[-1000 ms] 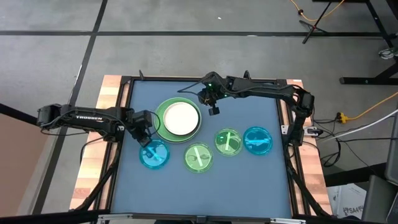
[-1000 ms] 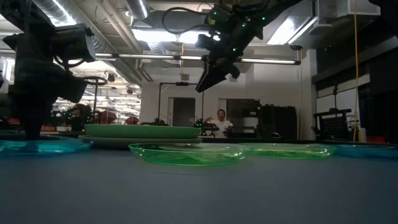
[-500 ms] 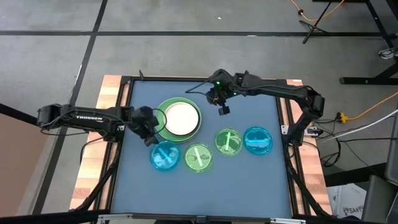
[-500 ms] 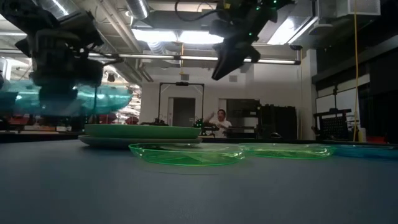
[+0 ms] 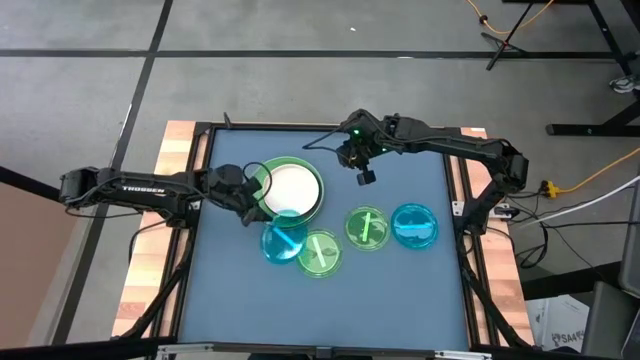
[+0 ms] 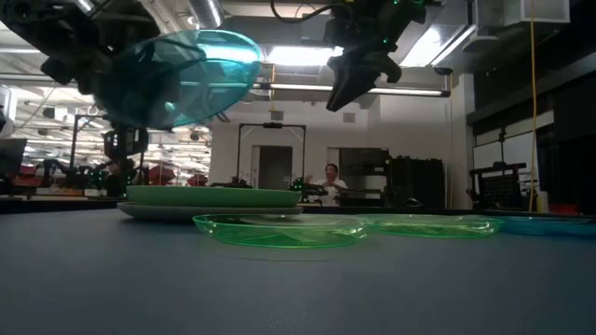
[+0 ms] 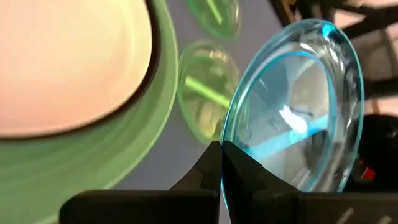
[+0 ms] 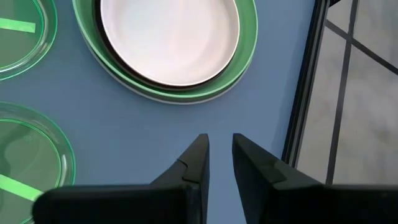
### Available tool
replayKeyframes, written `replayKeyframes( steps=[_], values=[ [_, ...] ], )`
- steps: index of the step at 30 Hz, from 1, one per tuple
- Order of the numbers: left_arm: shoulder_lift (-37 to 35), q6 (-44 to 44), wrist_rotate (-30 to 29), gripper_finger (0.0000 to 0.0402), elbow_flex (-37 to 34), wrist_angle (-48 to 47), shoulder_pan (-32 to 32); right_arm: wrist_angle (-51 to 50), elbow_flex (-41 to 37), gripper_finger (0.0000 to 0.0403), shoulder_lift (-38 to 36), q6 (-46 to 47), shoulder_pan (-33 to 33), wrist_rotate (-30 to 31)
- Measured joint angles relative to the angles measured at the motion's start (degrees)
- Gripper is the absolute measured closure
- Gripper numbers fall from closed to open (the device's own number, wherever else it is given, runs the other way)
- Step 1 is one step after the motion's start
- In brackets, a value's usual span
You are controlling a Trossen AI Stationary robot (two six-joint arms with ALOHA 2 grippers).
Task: Stack plastic plates
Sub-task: Stack the left transparent blue plate on top of the white plate
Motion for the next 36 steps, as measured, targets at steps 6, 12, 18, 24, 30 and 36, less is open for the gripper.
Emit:
replayKeyframes(
  steps=[6, 12, 18, 24, 30, 36],
  values=[
    [0.0, -4.14, -6.14, 0.0401, 0.0, 3.98, 0.0, 0.02, 0.0, 0.0343, 0.0, 0.07, 0.0, 0.0],
    [0.0, -5.52, -11.8, 0.0401, 0.0, 4.12, 0.02, 0.07, 0.0, 0.0343, 0.02, 0.15, 0.0, 0.0],
    [0.0, -5.63, -19.04, 0.0401, 0.0, 4.92, 0.06, 0.09, 0.0, 0.0343, 0.02, 0.2, 0.0, 0.0],
    [0.0, -5.51, -27.43, 0.0401, 0.0, 4.91, 0.15, 0.13, 0.0, 0.0343, 0.03, 0.2, 0.0, 0.0],
    [0.0, -5.45, -30.05, 0.0401, 0.0, 4.85, 3.32, 0.13, 0.0, 0.0343, 0.04, 0.22, 0.0, 0.0],
    [0.35, -5.01, -30.53, 0.0401, 0.0, 3.93, 6.77, 0.13, 0.0, 0.0343, 0.04, 0.22, 0.0, 0.0]
  ],
)
